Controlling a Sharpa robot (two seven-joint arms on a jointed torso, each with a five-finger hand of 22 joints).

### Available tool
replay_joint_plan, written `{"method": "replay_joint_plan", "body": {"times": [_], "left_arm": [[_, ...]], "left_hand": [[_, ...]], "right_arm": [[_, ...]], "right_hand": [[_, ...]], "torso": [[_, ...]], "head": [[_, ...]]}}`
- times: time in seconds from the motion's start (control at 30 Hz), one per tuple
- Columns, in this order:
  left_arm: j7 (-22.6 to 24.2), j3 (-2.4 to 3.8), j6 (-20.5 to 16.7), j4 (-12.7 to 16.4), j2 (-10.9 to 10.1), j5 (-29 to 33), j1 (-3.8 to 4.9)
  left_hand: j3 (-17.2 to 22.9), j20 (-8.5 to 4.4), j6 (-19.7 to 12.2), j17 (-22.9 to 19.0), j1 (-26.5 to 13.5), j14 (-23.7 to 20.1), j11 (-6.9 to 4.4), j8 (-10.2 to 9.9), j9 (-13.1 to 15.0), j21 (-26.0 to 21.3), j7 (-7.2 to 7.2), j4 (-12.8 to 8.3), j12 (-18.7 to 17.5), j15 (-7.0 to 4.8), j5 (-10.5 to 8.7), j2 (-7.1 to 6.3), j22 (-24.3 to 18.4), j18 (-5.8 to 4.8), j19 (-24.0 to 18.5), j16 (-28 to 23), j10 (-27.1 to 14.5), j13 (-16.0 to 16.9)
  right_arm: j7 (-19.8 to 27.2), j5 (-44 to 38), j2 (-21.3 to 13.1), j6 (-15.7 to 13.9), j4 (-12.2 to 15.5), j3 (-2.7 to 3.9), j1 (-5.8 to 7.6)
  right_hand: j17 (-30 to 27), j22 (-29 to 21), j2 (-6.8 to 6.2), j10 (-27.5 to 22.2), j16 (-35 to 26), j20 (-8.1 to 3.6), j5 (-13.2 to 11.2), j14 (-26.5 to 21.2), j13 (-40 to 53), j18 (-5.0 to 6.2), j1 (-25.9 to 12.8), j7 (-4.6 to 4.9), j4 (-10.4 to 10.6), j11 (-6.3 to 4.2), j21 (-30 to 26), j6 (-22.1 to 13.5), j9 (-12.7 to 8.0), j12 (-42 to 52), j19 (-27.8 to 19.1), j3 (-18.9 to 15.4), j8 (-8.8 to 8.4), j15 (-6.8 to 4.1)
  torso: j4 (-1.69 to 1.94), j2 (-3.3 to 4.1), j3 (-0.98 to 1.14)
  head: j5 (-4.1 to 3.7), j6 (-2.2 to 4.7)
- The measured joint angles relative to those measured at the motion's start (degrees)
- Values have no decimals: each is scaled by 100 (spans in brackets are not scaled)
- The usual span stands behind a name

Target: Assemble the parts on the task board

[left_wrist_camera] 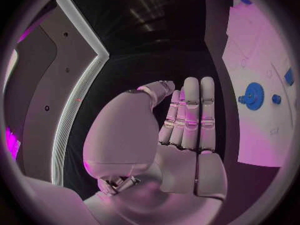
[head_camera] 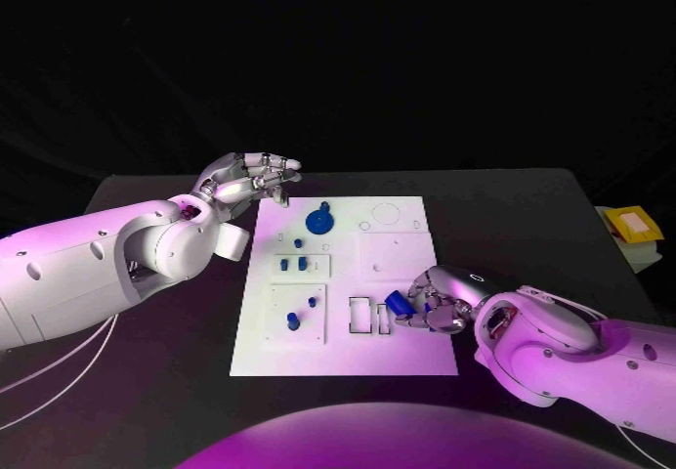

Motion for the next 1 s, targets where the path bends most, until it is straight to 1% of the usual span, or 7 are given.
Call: {"method": "replay_joint_plan", "body": {"times": [0.2, 0.37, 0.73, 0.77, 0.8, 0.83, 1.0], "left_arm": [[-1, 0, 3, 0, 2, -1, 0], [-3, 0, 6, -1, 6, -9, 0], [-12, 0, 23, -14, 39, -51, 0], [-13, 0, 25, -16, 40, -52, 0], [-14, 0, 27, -16, 41, -52, 0], [-15, 0, 30, -17, 42, -53, 0], [-19, 0, 39, -18, 43, -54, 0]], "left_hand": [[0, 0, 0, 0, 0, 0, 0, 0, 0, 0, 0, 0, 0, 0, 0, 0, 0, 0, 0, 0, 0, 0], [0, 0, 0, 0, 0, 0, 0, 0, 0, 0, 0, 0, 0, 0, 0, 0, 0, 0, 0, 0, 0, 0], [17, 0, 0, 1, 0, 0, 0, 0, 0, 0, 0, -16, 0, 0, 0, 0, 0, 0, 0, 0, 0, 0], [17, 0, 0, 1, 0, 0, 0, 0, 0, 0, 0, -16, 0, 0, 0, 0, 0, 0, 0, 0, 0, 1], [17, 0, 0, 1, 0, 0, 0, 0, 0, 0, 0, -16, 0, 0, 0, 0, 0, 0, 0, 0, 0, 1], [17, 0, 0, 1, 0, 0, 0, 0, 0, 0, 0, -16, 0, 0, 0, 0, 0, 0, 0, 0, 0, 1], [16, 0, 0, 1, 0, 0, 0, 0, 0, 0, 0, -16, 0, 0, 0, 0, 0, 0, 0, 0, 0, 1]], "right_arm": [[-5, 24, -5, -61, -8, 0, 0], [1, 254, -99, -117, 50, -7, 11], [137, 1130, -172, -354, 200, -17, 251], [157, 1175, -171, -384, 208, -16, 265], [175, 1216, -169, -412, 213, -15, 276], [199, 1264, -165, -445, 219, -14, 287], [272, 1414, -108, -522, 239, -14, 312]], "right_hand": [[0, 0, -83, 51, 0, -22, -75, -21, 60, 0, 99, 35, 32, -50, 28, 37, -47, -21, -22, 327, 20, -21], [0, -1, 76, 101, 0, -24, -79, -1, 119, 0, -61, 58, 18, -62, 8, 60, -77, -23, -19, 405, 20, -42], [-1, -2, 74, 367, 0, -113, 119, -10, 495, 1, -58, 61, 19, -163, 8, 63, -100, 240, -12, 772, 19, -133], [-1, -2, 74, 410, 0, -113, 137, -10, 539, 2, -58, 61, 25, -164, 40, 62, -281, 278, -12, 818, 18, -133], [-1, -2, 74, 428, 0, -113, 189, -10, 572, 1, -58, 62, 25, -164, 57, 63, -907, 290, -12, 872, 18, -133], [-1, -2, 74, 429, 0, -113, 221, -10, 587, 2, -58, 72, 30, -164, 60, 73, -1104, 290, -12, 891, 19, -133], [-1, -2, 105, 450, 0, -112, 251, -10, 614, 1, -92, 73, 40, -183, 60, 74, -1105, 290, -12, 949, 19, -133]], "torso": [[-1, -4, 3], [1, -4, 3], [-1, -7, 3], [-1, -7, 3], [-2, -7, 3], [-2, -5, 2], [-1, 0, 1]], "head": [[8, 0], [12, 0], [12, 0], [12, 0], [12, 0], [14, 0], [25, 0]]}}
